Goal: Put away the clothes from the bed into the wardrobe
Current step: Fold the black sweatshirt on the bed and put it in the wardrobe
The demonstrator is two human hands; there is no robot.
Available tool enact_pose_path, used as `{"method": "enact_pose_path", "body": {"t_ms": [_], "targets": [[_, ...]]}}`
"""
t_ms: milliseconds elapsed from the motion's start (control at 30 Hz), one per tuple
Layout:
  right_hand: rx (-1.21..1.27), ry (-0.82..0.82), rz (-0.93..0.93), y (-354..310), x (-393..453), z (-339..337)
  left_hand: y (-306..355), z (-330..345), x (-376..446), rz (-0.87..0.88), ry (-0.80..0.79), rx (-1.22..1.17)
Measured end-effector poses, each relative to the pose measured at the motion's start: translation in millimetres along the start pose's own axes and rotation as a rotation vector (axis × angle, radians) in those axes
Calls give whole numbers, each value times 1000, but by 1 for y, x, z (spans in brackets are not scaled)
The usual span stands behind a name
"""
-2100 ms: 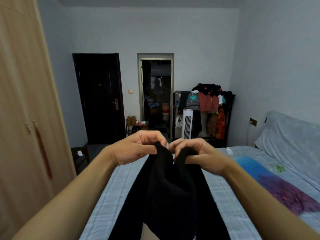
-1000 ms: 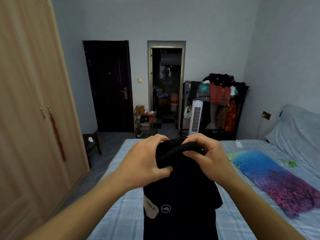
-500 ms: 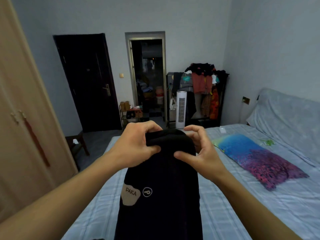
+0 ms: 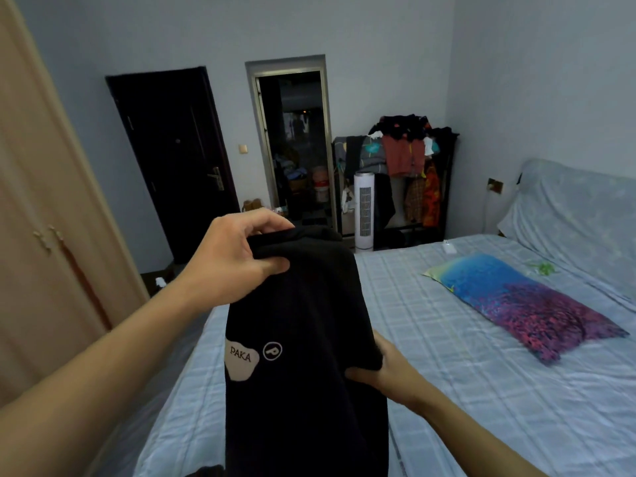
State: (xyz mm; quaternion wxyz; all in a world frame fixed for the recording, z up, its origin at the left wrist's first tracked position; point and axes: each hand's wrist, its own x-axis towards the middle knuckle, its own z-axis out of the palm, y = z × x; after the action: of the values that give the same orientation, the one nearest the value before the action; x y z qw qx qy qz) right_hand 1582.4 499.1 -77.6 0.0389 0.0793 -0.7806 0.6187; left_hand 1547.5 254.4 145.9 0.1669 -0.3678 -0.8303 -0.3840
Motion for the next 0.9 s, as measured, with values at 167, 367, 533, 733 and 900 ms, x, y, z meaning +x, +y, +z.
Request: {"method": "enact_pose_path", "body": {"t_ms": [167, 367, 533, 733, 900], "targets": [[-7, 18, 73, 14, -1, 15, -1, -20, -1, 10, 15, 23], [-96, 96, -42, 22, 9, -17, -20, -49, -8, 28, -117, -5], [-328, -92, -176, 26, 12, -31, -28, -59, -13, 35, -216, -61], [-295, -293, -201, 26, 10, 13, -22, -55, -11, 63, -300, -167], [-92, -287, -215, 23, 3, 46, -27, -62, -13, 56, -248, -156]]}}
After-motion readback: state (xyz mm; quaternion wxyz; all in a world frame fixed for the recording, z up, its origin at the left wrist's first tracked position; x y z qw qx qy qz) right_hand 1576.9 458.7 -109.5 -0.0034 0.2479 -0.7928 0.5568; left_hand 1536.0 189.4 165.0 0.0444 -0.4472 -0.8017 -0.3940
